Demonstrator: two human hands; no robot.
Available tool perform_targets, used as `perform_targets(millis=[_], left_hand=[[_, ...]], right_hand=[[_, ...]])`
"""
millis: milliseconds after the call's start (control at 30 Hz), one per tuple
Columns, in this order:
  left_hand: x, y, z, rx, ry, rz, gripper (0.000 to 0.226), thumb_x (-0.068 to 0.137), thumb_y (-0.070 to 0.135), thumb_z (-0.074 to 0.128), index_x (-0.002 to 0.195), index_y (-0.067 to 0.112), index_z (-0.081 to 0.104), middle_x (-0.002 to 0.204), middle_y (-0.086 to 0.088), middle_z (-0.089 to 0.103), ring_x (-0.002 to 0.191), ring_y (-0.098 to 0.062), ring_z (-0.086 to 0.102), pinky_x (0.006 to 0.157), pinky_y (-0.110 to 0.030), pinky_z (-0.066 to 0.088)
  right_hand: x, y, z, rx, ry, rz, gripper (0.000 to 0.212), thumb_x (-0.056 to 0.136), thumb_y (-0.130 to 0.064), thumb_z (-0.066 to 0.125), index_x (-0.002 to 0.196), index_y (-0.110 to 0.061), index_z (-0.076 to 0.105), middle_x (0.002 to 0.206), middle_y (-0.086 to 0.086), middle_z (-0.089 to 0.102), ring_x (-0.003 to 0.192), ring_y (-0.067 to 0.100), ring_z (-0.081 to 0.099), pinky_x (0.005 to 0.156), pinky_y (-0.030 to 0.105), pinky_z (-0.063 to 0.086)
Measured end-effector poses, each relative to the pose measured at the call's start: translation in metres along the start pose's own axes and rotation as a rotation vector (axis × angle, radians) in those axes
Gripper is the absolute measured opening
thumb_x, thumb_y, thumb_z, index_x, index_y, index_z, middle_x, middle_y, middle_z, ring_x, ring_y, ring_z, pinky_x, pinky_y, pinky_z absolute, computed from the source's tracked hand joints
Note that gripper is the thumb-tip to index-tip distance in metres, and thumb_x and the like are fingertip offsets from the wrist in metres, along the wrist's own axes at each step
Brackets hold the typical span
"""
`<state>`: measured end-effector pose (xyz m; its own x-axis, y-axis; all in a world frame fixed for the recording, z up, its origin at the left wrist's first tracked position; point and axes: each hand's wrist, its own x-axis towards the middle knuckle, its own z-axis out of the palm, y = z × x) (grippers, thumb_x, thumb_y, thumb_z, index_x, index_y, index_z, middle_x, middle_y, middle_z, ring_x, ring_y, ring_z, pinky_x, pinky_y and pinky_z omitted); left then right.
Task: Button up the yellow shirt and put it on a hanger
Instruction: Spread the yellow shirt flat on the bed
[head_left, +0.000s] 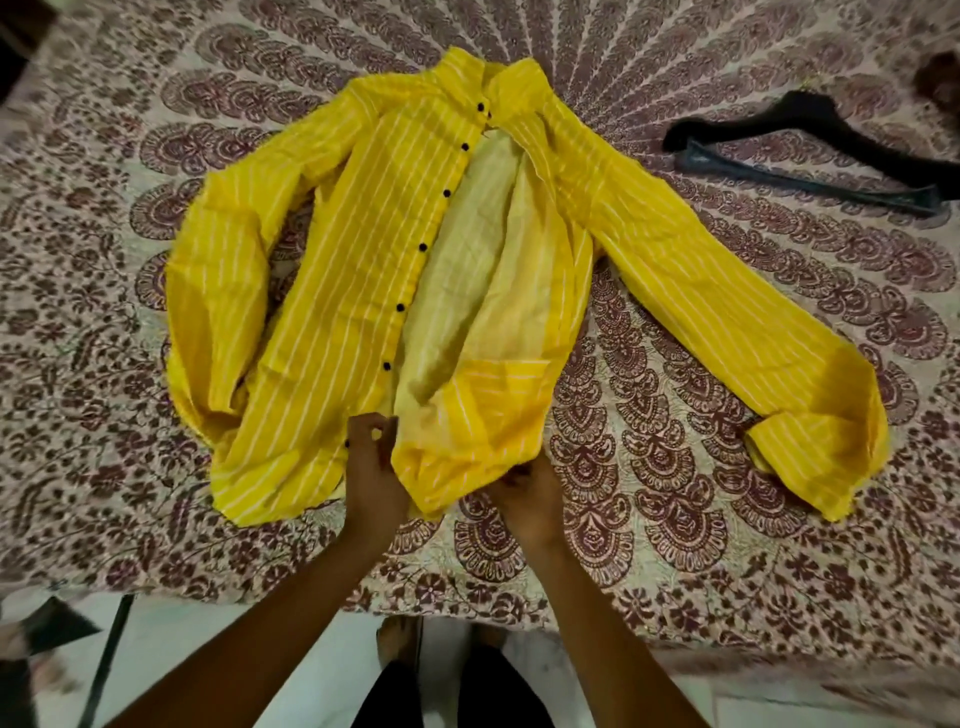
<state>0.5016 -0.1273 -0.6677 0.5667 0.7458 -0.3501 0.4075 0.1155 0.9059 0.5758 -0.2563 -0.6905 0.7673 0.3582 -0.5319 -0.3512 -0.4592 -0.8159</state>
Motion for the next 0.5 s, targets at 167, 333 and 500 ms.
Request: perform_targets(millis=[167, 333, 500], left_hand=[[0.008, 0.02, -0.003, -0.541, -0.086, -0.473, 0.055, 0.097, 0.048, 0.03, 0.137, 0.012, 0.038, 0.137, -0.011, 0.046, 0.121, -0.031, 0.048, 0.103, -0.046, 0.037], [0.023, 0.008, -0.025, 0.161, -0.119, -0.048, 0.039, 0.084, 0.039, 0.061, 0.114, 0.014, 0.061, 0.111, -0.003, 0.063, 0.104, -0.019, 0.058, 0.082, -0.023, 0.046], [0.038, -0.008, -0.038, -0.091, 0.123, -0.163, 0.029, 0.096, 0.023, 0.045, 0.069, 0.015, 0.052, 0.058, -0.005, 0.054, 0.06, -0.022, 0.056, 0.061, -0.05, 0.053]], right_hand=[[0.007, -0.02, 0.018, 0.258, 0.131, -0.09, 0.049, 0.058, -0.031, 0.07, 0.098, -0.005, 0.06, 0.064, -0.007, 0.062, 0.058, 0.008, 0.056, 0.052, 0.024, 0.045], [0.006, -0.022, 0.015, 0.667, 0.405, 0.104, 0.034, 0.079, 0.011, 0.046, 0.081, -0.017, 0.063, 0.065, -0.002, 0.061, 0.056, 0.012, 0.052, 0.046, 0.02, 0.04], [-0.005, -0.005, -0.003, 0.745, 0.744, 0.374, 0.038, 0.082, 0.014, 0.03, 0.065, -0.015, 0.048, 0.059, -0.003, 0.055, 0.048, 0.009, 0.049, 0.033, 0.015, 0.028]])
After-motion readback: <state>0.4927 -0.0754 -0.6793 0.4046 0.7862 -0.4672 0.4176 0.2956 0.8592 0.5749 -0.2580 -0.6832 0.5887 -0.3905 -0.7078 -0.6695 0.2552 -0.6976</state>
